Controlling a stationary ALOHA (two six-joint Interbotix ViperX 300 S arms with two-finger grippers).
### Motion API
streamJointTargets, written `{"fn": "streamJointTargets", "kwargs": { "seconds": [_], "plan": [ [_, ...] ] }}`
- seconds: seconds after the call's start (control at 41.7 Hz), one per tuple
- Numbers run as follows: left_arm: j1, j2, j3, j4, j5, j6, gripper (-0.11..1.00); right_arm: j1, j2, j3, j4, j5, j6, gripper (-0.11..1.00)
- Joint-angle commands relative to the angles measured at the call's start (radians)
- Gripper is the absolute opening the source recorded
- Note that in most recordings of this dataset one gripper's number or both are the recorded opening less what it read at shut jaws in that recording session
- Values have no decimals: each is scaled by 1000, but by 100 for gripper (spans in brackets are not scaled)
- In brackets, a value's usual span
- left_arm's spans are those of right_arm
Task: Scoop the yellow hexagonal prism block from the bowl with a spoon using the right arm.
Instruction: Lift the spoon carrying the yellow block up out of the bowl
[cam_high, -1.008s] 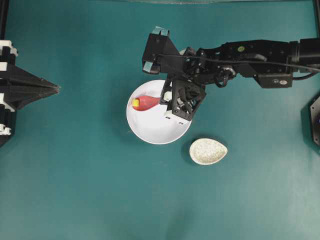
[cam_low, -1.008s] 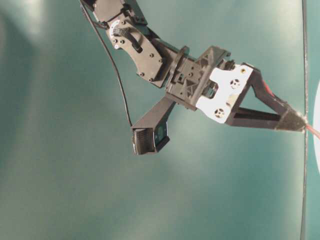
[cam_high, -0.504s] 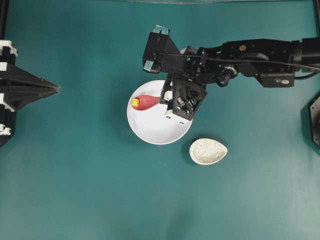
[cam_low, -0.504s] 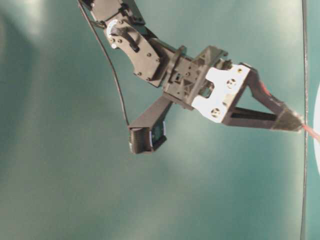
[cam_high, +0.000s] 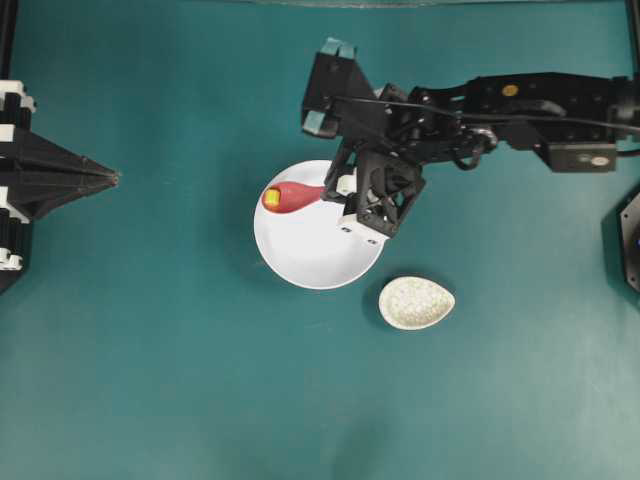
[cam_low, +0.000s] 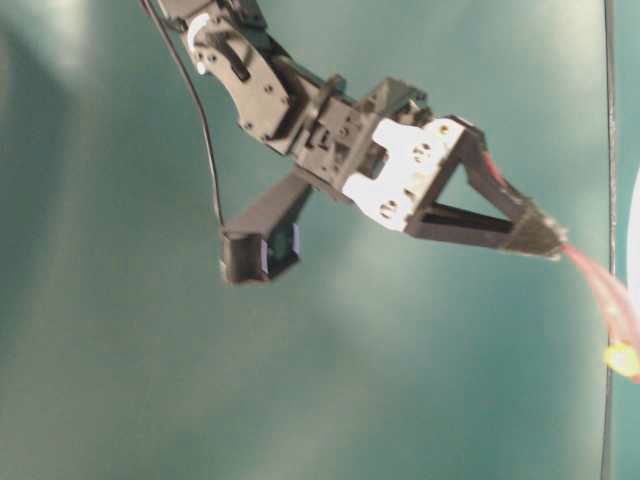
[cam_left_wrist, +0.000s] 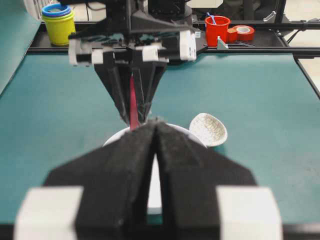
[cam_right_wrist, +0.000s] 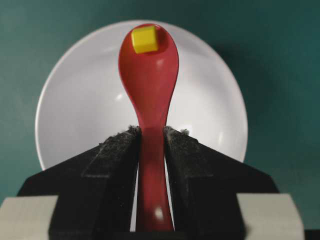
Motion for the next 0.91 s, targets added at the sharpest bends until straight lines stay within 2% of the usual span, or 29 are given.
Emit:
{"fn": "streamJointTargets", "kwargs": {
  "seconds": [0.0,0.216,0.552,0.696,0.888],
  "plan": [
    [3,8,-9,3,-11,0,0,2,-63,14,-2,-44,-2,24],
    [2,8,-9,3,-11,0,0,2,-155,97,-2,-149,-3,24],
    [3,8,-9,3,-11,-2,0,23,-365,298,0,-336,11,24],
    [3,8,-9,3,-11,-2,0,25,-417,336,2,-354,11,24],
    [2,8,-9,3,-11,-2,0,26,-423,341,2,-362,11,24]
  ]
}}
